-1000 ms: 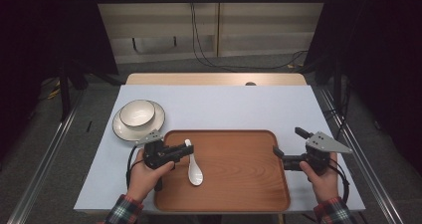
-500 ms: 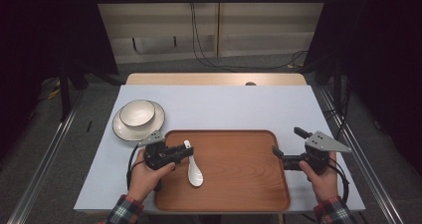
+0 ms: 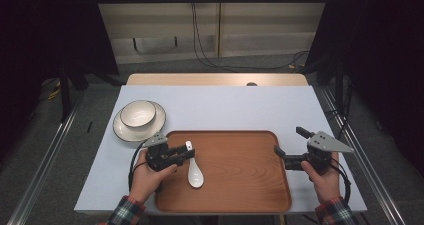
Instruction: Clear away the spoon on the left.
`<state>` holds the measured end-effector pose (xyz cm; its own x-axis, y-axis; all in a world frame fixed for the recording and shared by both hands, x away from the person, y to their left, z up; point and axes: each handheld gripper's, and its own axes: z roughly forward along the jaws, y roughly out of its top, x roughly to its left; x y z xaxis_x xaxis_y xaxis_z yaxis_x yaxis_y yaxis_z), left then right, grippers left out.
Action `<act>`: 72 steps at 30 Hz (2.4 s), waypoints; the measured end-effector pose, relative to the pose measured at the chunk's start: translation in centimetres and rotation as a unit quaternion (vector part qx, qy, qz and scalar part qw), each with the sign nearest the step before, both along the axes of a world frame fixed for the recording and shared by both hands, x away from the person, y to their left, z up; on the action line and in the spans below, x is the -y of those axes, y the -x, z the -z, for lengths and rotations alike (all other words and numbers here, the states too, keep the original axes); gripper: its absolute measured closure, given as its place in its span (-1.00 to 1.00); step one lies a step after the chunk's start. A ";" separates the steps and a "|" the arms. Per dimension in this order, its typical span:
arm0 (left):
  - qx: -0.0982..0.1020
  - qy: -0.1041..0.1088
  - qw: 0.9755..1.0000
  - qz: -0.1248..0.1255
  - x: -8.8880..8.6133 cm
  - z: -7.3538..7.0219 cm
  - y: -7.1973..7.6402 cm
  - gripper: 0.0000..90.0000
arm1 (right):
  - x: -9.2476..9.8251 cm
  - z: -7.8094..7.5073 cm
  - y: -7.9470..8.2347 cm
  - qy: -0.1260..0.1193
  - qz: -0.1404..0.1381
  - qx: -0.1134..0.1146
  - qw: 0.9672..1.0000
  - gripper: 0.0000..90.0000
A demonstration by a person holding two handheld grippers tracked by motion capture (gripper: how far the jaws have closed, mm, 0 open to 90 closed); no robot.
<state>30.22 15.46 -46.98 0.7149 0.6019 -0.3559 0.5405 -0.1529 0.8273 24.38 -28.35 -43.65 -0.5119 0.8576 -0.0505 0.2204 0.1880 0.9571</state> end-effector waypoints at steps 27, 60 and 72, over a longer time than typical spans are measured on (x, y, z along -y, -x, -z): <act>0.046 0.034 0.998 -0.004 -1.0 -1.8 0.0 -0.18 | 0.0 -0.2 0.4 0.008 0.002 0.003 1.000 -0.97; 0.095 0.040 0.994 -0.029 -5.1 -3.7 0.0 -0.80 | 0.3 -0.3 0.6 0.005 0.003 0.003 1.000 -0.98; 0.100 0.044 0.994 -0.006 -6.3 -3.6 0.0 -1.00 | 0.5 -0.3 0.7 0.005 0.005 -0.002 1.000 -0.98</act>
<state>30.27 21.81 -43.43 0.7701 0.5827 -0.2594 0.3654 -0.0697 0.9282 23.72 -28.83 -43.32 -0.5031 0.8623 -0.0567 0.2265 0.1949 0.9543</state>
